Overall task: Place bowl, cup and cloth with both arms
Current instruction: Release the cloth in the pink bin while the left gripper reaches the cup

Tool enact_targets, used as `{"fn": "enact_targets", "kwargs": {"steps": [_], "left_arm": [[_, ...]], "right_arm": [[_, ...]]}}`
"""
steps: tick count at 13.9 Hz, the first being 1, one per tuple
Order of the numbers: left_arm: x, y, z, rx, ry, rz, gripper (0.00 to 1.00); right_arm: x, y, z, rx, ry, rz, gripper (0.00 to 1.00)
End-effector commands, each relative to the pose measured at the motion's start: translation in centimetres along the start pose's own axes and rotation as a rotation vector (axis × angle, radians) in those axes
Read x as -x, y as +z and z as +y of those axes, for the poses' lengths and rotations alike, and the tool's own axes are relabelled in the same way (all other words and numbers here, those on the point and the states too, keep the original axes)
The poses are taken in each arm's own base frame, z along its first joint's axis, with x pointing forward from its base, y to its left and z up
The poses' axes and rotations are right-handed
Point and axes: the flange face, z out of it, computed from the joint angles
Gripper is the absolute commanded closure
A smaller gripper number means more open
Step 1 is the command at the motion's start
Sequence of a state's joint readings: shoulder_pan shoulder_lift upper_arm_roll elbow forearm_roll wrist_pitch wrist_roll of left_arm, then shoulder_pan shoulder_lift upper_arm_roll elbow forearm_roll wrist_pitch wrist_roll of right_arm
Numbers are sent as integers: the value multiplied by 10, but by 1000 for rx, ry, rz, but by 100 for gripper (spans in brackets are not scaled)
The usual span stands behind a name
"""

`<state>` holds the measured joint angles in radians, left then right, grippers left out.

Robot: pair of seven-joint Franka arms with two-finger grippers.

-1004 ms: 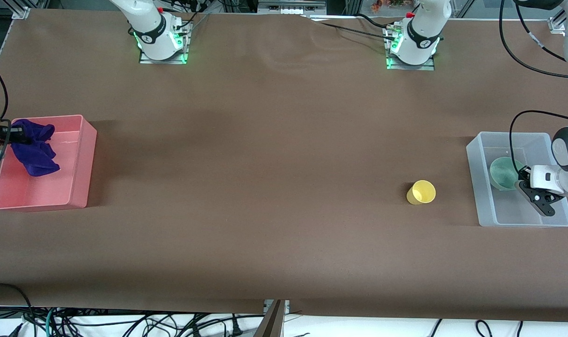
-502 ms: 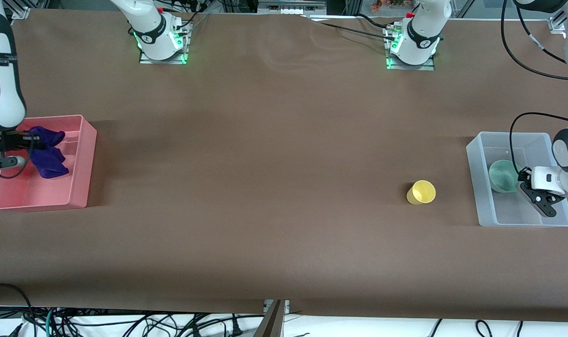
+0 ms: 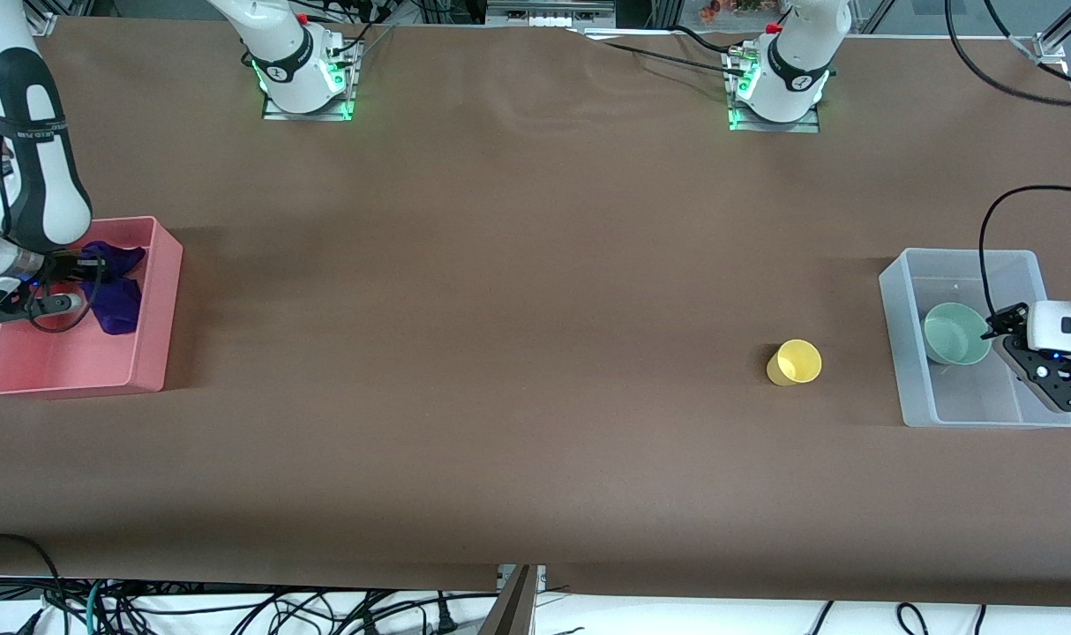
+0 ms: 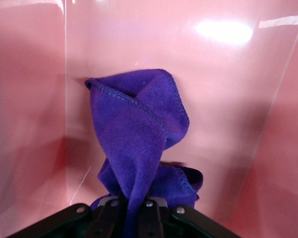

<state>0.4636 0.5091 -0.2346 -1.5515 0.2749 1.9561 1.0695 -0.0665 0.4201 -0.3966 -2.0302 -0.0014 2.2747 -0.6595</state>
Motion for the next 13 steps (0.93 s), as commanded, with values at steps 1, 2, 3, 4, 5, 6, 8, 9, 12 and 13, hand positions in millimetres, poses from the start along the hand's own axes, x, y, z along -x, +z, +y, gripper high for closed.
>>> {"fn": "enact_targets", "kwargs": {"steps": [1,2,3,4,5,6,8,9,12,13], "left_arm": [[-38,-21,27,10,-117,-1,0],[-57,-21,36,15,-169,8,0],[-77,-23,47,16,-217,12,0],[-97,-22,58,17,-258,9,0],[-115,-21,68,19,-295,7,0],[-131,-14,78,28,-345,-2,0],[-158,16,92,60,-453,-28,0],[-163,27,95,74,-486,-36,0],[-173,61,94,101,-508,-23,0],[-173,69,94,111,-510,-27,0]], "right_arm": [[4,12,-5,-14,2,3,100],[3,16,-5,-14,2,-2,100],[3,20,-5,-16,1,-8,100],[3,22,-5,-16,1,-11,100],[3,24,-5,-17,0,-14,100],[3,25,-5,-17,0,-16,100],[2,32,-6,-29,12,-16,100],[1,34,-6,-27,15,-12,100],[-1,33,-7,-25,12,-8,35],[-3,30,-6,-24,13,-3,1]]}}
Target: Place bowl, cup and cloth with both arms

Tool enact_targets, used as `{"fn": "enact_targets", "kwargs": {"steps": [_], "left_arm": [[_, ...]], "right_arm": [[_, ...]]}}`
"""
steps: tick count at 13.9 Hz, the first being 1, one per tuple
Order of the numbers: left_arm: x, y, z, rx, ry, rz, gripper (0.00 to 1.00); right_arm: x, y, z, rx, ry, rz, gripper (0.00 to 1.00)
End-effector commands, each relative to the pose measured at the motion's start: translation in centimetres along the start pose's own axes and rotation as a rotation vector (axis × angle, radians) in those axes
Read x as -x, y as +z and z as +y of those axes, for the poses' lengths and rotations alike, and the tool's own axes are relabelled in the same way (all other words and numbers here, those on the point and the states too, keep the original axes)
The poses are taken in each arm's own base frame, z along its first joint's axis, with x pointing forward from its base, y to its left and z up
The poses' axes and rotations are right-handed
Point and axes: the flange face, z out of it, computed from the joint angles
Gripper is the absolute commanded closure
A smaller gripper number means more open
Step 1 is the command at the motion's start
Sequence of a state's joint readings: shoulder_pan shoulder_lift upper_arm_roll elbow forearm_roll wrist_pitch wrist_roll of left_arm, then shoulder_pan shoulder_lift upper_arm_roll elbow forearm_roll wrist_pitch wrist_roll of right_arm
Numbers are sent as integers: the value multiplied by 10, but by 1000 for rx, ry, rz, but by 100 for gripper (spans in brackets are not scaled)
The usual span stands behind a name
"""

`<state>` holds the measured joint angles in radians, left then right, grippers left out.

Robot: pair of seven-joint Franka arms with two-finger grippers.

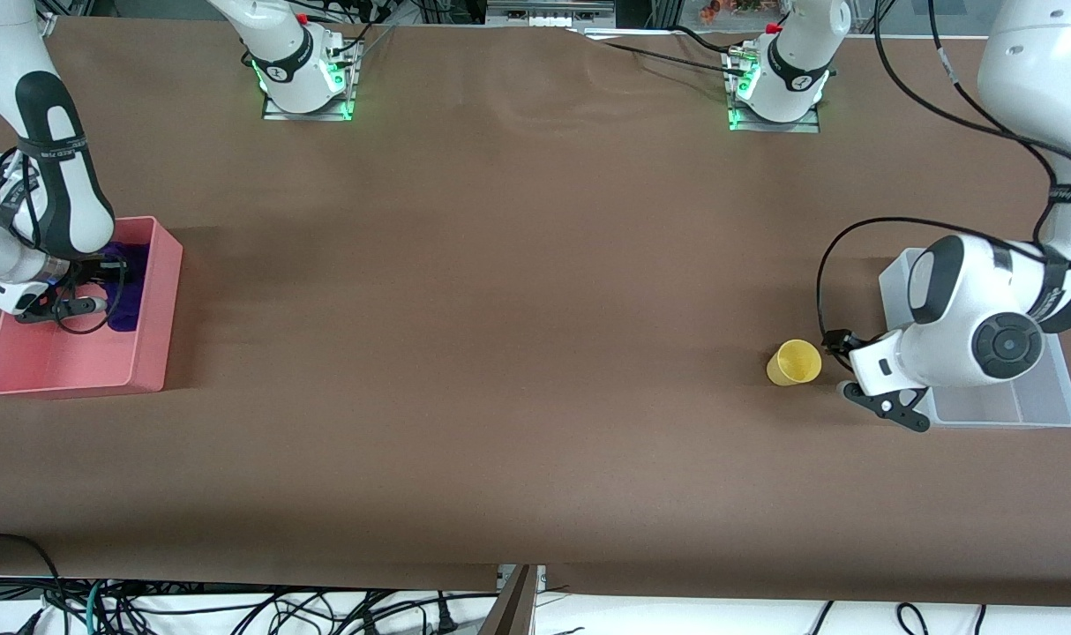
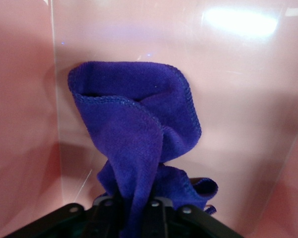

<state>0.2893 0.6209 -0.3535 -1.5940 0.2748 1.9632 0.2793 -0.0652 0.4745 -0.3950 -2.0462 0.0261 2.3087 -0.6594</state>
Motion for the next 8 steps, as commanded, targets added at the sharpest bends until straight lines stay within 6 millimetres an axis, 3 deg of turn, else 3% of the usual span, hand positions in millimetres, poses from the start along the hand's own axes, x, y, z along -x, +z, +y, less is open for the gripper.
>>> {"fn": "enact_targets", "kwargs": {"steps": [1,5,8], "left_arm": [[-4,13,-3,21,-32,8,0],[-10,24,-1,66,-63,39,0],[-20,41,-3,69,-72,81,0]], "right_arm": [[-2,-5,-1,-4,2,25,1],[-5,-30,2,3,1,52,1],[-13,-78,3,-18,-10,52,1]]}}
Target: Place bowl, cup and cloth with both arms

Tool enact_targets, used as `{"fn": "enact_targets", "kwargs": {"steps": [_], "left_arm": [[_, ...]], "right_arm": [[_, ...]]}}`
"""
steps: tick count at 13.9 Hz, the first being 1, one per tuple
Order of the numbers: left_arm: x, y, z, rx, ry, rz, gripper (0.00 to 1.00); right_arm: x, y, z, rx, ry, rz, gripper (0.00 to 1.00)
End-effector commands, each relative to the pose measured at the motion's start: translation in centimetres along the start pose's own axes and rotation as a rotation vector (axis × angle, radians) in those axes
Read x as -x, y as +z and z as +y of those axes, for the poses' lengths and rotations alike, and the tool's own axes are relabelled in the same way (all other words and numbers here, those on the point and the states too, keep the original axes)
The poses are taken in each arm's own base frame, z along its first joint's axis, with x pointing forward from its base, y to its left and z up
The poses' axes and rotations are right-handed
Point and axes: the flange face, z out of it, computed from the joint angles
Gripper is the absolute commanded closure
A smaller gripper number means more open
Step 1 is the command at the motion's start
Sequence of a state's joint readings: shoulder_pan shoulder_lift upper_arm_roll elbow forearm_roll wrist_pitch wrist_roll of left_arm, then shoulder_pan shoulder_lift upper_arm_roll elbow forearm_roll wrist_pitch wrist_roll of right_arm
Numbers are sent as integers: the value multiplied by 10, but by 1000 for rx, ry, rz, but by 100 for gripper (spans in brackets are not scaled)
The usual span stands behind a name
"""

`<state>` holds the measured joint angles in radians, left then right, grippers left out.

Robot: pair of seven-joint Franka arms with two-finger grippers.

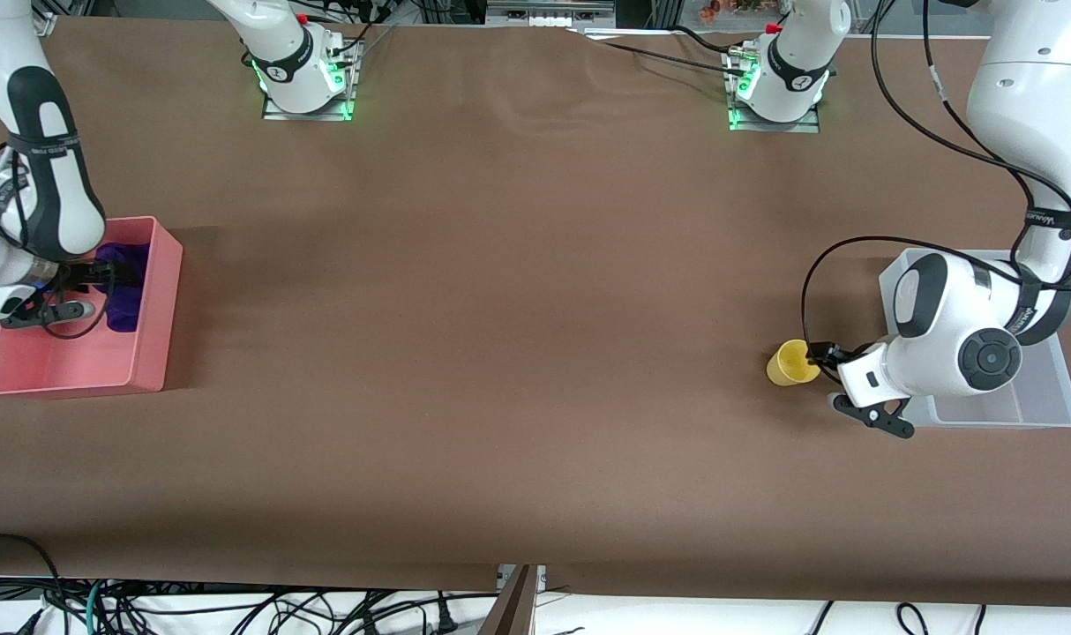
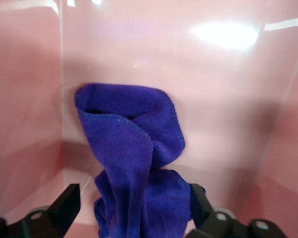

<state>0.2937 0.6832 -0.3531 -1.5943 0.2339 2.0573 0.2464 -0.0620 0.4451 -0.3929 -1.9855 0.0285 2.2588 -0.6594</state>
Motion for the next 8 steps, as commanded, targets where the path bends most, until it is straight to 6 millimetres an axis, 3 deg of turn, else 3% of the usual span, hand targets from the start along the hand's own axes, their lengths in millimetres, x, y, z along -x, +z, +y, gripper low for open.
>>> {"fn": "enact_targets", "kwargs": {"steps": [1,3,4,6,7,8], "left_arm": [[-7,12,0,22,-34,27,0],[-7,13,2,31,-62,27,6],[-6,16,3,35,-60,22,22],[-6,25,3,41,-62,10,86],[-6,27,3,44,-63,8,100],[-6,27,3,45,-63,6,100]], "right_arm": [[-8,-59,-4,-41,-11,14,1],[-17,-99,-4,-36,-18,39,1],[-24,-117,-11,-38,-35,50,1],[-35,-148,-32,-33,-62,92,1],[-39,-159,-43,-32,-60,110,1],[-41,-168,-54,-37,-56,118,1]]}}
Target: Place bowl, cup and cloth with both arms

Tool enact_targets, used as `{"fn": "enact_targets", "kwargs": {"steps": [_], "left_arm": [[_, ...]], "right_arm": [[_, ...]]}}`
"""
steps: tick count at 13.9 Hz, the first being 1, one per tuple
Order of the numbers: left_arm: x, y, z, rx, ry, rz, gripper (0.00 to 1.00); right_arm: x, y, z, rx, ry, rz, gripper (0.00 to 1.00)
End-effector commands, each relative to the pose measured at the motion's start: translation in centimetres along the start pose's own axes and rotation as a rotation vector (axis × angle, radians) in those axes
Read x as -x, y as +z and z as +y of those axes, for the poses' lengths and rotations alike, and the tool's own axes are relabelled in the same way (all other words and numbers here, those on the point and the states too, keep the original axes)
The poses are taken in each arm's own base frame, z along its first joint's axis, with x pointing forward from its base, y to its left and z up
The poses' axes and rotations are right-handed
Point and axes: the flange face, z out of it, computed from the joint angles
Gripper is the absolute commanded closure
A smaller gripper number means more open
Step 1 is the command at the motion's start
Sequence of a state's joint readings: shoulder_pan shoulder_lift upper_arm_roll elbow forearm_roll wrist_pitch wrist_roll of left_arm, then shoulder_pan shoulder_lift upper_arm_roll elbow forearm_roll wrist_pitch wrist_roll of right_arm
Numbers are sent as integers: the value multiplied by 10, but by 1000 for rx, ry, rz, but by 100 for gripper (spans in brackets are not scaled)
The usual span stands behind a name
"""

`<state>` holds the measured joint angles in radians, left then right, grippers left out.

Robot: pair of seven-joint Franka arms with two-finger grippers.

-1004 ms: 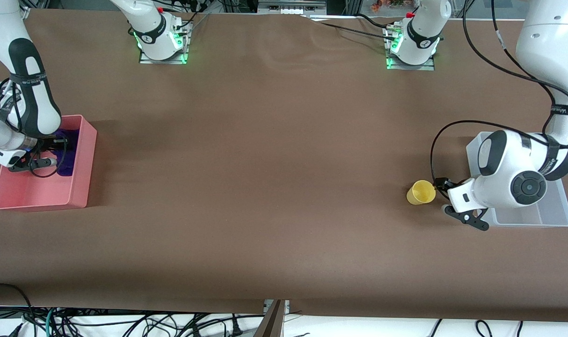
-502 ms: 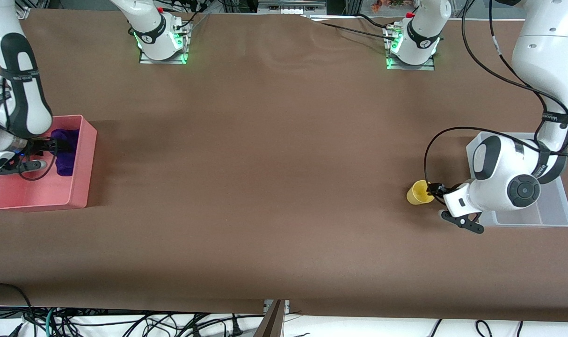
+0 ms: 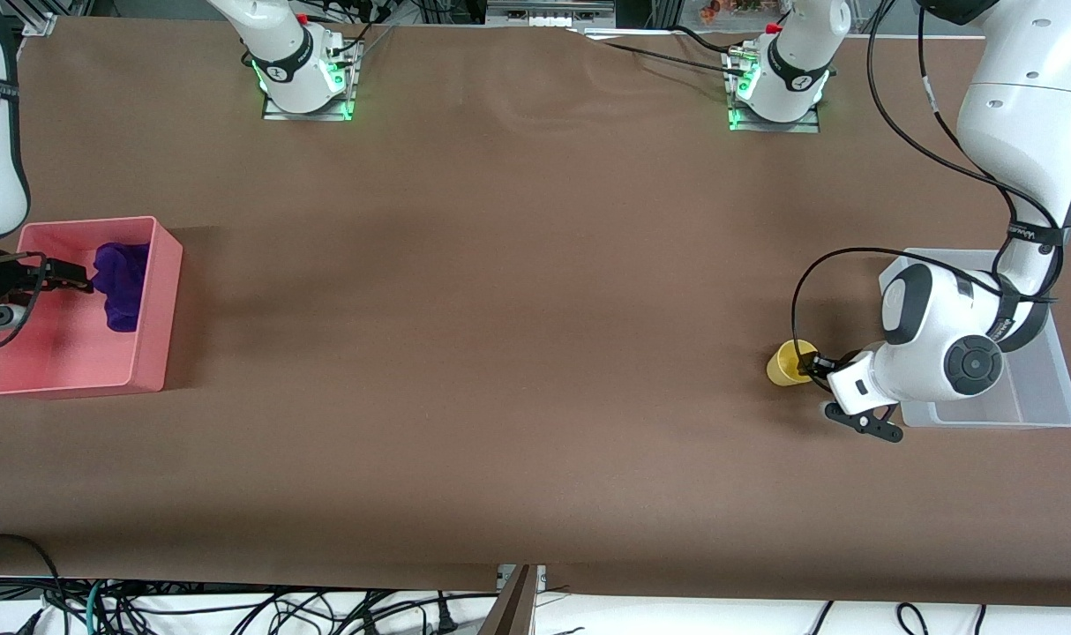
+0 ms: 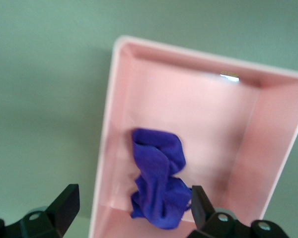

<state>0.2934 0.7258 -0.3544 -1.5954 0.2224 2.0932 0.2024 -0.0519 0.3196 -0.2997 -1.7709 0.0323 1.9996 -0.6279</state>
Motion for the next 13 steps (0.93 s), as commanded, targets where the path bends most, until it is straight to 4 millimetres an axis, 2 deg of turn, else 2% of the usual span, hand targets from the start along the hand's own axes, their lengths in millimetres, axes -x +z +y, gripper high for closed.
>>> {"fn": "enact_targets", "kwargs": {"steps": [1,3,5,7,10,13], "left_arm": [[-1,2,2,17,-16,3,100],[-1,3,3,18,-14,-1,100],[0,3,2,18,-14,-1,100],[0,2,3,18,-10,-4,100],[6,-9,3,23,-6,-47,100],[20,-43,3,33,-12,-97,100]], "right_arm": [[-9,-26,-32,-30,14,21,1],[-19,-42,-66,-50,82,15,0],[-29,-66,-112,-54,137,16,0],[-29,-93,-147,-62,176,16,0],[-24,-129,-158,-75,168,32,0],[-23,-172,-173,-60,128,65,0]]}}
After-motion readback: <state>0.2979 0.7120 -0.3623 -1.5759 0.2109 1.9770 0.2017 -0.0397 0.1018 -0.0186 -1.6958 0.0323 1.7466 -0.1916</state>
